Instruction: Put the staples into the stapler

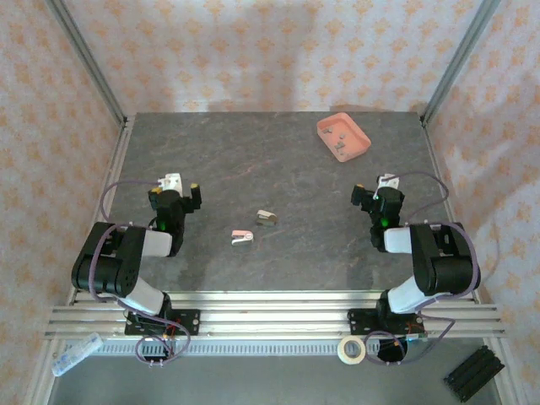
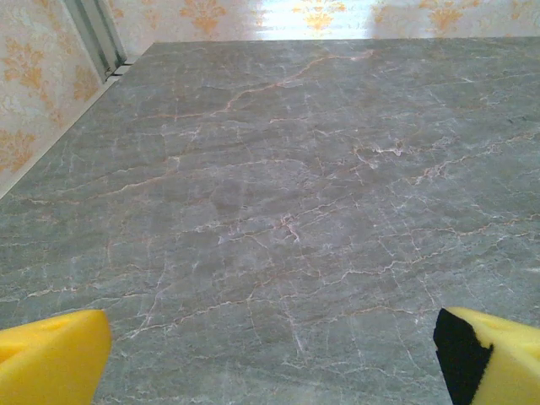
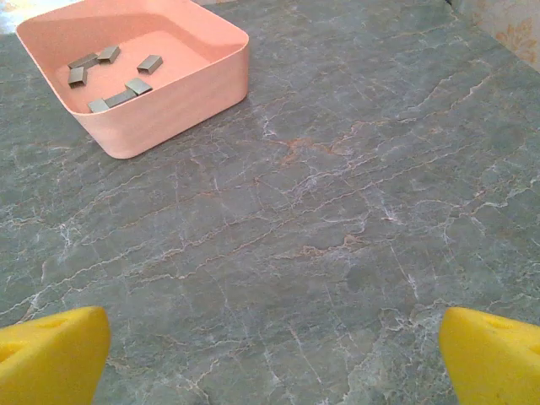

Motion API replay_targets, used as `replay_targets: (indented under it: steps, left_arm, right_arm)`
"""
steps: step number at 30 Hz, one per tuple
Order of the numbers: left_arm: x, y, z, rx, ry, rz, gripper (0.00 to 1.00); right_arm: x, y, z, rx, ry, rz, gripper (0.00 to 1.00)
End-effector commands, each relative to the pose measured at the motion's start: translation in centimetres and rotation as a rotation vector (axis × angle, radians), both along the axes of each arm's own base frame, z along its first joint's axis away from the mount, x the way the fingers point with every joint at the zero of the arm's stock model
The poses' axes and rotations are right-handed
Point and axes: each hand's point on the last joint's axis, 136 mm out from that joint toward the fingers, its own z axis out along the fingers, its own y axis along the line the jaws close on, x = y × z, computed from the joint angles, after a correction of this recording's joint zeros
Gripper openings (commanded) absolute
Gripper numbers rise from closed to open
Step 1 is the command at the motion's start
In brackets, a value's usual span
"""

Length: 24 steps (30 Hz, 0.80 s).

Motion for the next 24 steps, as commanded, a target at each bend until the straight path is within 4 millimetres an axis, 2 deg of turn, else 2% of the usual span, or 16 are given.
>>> replay_targets:
  steps: [1,24]
  left_arm:
    - [0.52,0.06,0.91,0.005,-0.021,0.012,1.0]
    - [0.72,0.2,0.87,-0.02,-0.017,0.001,1.0]
  right_arm:
    - [0.58,-0.42,1.08,-0.013,-0.029,-0.024,0.99]
    - [0.92,-0.82,0.9,0.019,-0.015,-0.028,0.99]
